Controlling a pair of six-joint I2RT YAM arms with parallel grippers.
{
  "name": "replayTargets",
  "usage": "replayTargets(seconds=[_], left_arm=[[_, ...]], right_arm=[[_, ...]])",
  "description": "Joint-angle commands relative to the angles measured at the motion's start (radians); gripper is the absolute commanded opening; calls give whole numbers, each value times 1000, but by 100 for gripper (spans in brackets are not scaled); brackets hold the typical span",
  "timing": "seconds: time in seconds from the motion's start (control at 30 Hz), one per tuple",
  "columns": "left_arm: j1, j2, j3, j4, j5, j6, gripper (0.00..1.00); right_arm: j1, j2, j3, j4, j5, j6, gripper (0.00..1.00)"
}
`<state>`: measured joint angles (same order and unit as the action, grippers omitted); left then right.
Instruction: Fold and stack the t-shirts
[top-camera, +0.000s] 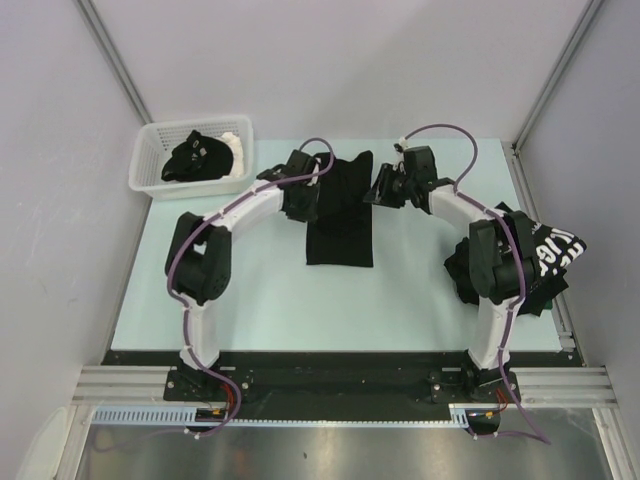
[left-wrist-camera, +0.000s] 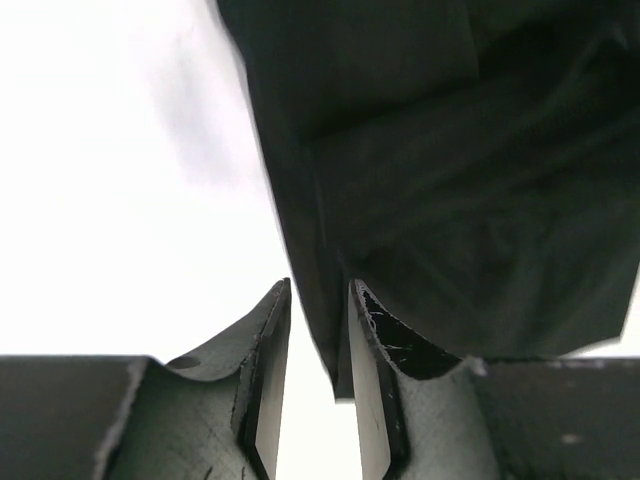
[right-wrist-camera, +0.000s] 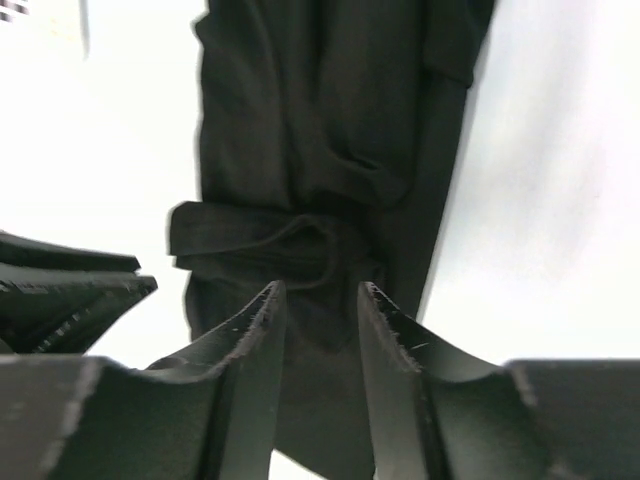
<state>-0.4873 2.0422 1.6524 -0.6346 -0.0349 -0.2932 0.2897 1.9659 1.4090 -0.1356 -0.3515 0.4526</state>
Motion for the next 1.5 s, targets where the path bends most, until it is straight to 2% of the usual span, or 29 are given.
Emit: replayTargets(seconds=[0.0, 0.1, 0.13, 0.2, 0.23, 0.6, 1.03, 1.47], left_arm=[[3, -151, -101, 30, 50, -34, 33], [1, -214, -202, 47, 59, -40, 33], [3, -226, -219, 52, 64, -38, 32], [0, -264, -264, 56, 72, -41, 30], [0, -275, -276, 56, 73, -41, 30], [-11, -378, -367, 47, 72, -47, 27], [-16, -363, -348, 47, 79, -61, 26], [-19, -378, -379, 47, 60, -72, 26]], right_arm=[[28, -100, 47, -70, 17, -9, 37], [57, -124, 44, -114, 40, -31, 30], [77, -127, 39, -122, 46, -37, 21], [94, -131, 27, -137, 69, -40, 10], [104, -128, 18, -137, 75, -40, 0], [141, -116, -35, -147, 105, -34, 0], [183, -94, -88, -142, 80, -14, 0], [180, -1, -96, -49, 14, 6, 0]])
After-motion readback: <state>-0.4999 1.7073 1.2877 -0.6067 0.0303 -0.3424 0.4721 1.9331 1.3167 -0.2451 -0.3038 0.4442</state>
